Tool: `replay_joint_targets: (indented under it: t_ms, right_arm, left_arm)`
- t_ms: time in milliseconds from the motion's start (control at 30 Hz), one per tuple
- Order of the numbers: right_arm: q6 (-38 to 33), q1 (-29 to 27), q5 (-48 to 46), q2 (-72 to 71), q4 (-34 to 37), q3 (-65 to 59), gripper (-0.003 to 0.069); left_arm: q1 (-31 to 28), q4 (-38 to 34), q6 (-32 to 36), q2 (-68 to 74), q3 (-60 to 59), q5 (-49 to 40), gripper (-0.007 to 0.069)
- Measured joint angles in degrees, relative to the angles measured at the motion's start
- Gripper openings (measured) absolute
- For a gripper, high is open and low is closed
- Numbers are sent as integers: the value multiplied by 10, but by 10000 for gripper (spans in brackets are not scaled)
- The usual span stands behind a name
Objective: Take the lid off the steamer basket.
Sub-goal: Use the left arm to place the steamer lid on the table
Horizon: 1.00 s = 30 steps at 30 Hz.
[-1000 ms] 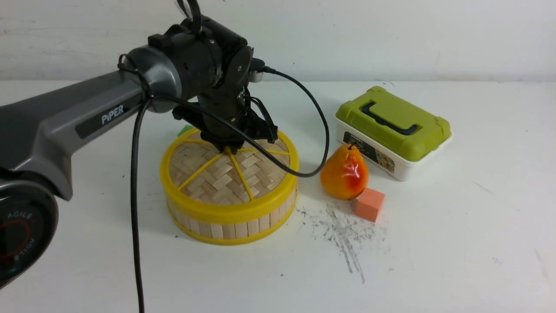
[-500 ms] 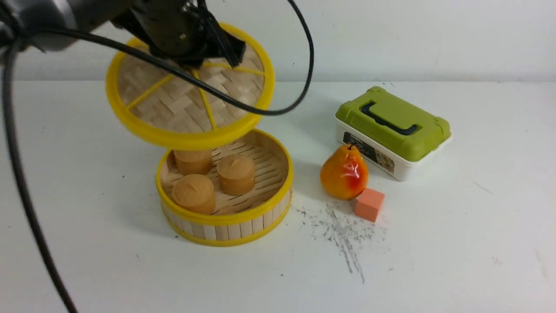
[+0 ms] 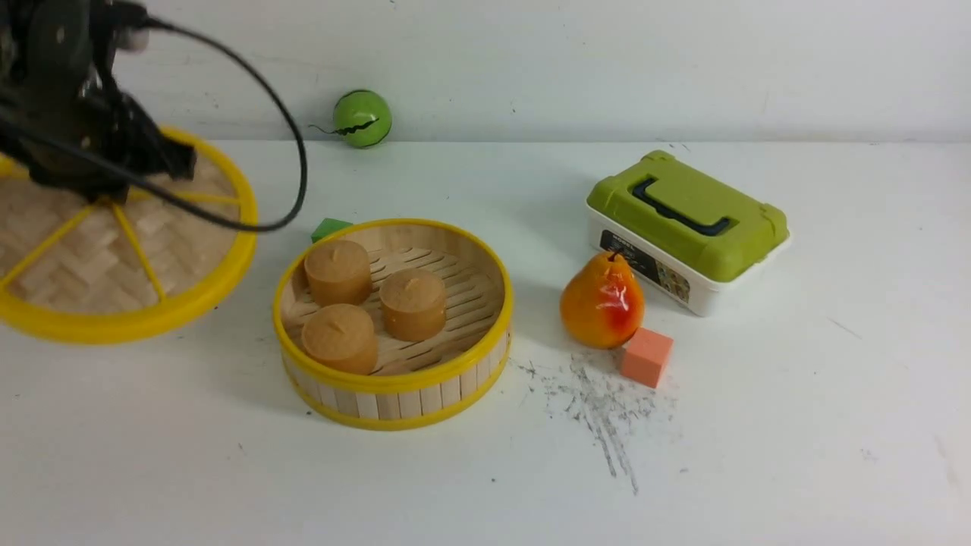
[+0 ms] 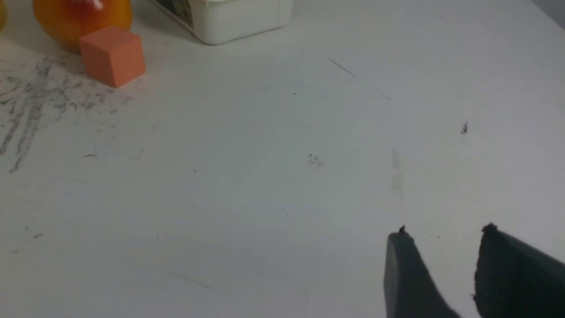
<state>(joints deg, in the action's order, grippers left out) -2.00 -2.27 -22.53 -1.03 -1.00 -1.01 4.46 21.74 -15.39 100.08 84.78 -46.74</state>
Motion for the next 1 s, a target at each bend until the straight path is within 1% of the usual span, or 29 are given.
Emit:
replay_joint_targets:
  t_ms: [167, 400, 567, 733, 933, 1000]
  right_arm:
    - [0, 0, 0, 0, 0, 0, 239]
    - [0, 0, 0, 0, 0, 0, 239]
    - [0, 0, 0, 0, 0, 0, 239]
    - [0, 0, 0, 0, 0, 0, 239]
    - [0, 0, 0, 0, 0, 0, 239]
    - [0, 0, 0, 0, 0, 0, 239]
  left_arm:
    - [-4, -18, 8, 29, -90, 75, 114]
    - [-4, -41, 7, 58, -100, 138, 114]
    - [-4, -67, 7, 61, -100, 157, 114]
    - [-4, -109, 7, 61, -100, 175, 114]
    - [-4, -100, 7, 61, -100, 186, 114]
    - [-4, -96, 7, 61, -100, 189, 130]
